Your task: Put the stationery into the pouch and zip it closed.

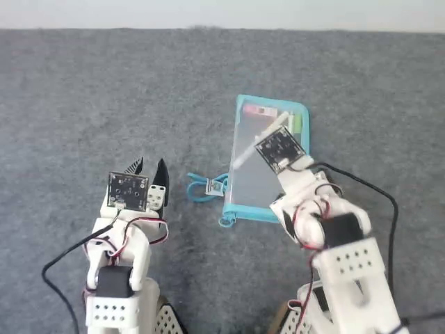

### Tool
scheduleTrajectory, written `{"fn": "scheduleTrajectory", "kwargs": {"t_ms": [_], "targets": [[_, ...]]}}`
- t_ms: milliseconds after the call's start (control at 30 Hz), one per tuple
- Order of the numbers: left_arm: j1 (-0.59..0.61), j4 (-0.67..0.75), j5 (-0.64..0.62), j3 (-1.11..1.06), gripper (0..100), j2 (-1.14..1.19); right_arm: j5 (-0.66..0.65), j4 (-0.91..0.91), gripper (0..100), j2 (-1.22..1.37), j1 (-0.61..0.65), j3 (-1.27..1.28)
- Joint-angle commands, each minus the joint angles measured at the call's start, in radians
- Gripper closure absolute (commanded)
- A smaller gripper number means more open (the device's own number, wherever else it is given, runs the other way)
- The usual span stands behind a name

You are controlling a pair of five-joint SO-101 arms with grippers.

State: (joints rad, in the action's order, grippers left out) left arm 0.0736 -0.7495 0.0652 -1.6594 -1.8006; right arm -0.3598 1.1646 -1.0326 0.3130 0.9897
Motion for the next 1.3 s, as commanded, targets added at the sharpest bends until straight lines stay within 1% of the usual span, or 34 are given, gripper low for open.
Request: {"fn": "scheduleTrajectory", "kwargs": {"t_ms": [0,300,533,600,733,800,867,967,1033,1133,1267], "targets": [[0.000,0.031,-0.008,0.012,87,-0.017,0.015,-0.022,67.5,-0.130,-0.001,0.029],[0.000,0.032,-0.014,0.010,87,-0.018,0.006,-0.087,67.7,-0.412,-0.015,0.232],[0.006,0.032,-0.008,-0.021,87,-0.018,0.012,-0.076,67.7,-0.588,-0.203,0.325],[0.006,0.025,-0.009,-0.027,87,-0.017,0.012,-0.076,67.7,-0.628,-0.236,0.376],[0.008,0.014,-0.008,-0.027,87,-0.014,0.006,-0.076,67.7,-0.707,-0.262,0.479],[0.008,-0.054,-0.008,-0.027,87,-0.014,0.006,-0.076,67.7,-0.753,-0.274,0.531],[0.008,-0.161,-0.008,-0.027,87,-0.014,0.006,-0.076,67.7,-0.786,-0.292,0.578],[0.009,-0.321,-0.006,-0.027,87,-0.015,0.006,-0.084,67.7,-0.783,-0.323,0.624],[0.009,-0.397,-0.006,-0.027,87,-0.015,0.011,-0.084,67.7,-0.782,-0.335,0.643],[0.009,-0.414,-0.006,-0.027,87,-0.017,0.006,-0.082,67.7,-0.782,-0.338,0.694],[0.008,-0.416,-0.008,-0.027,87,-0.017,0.006,-0.035,67.7,-0.782,-0.340,0.692]]}}
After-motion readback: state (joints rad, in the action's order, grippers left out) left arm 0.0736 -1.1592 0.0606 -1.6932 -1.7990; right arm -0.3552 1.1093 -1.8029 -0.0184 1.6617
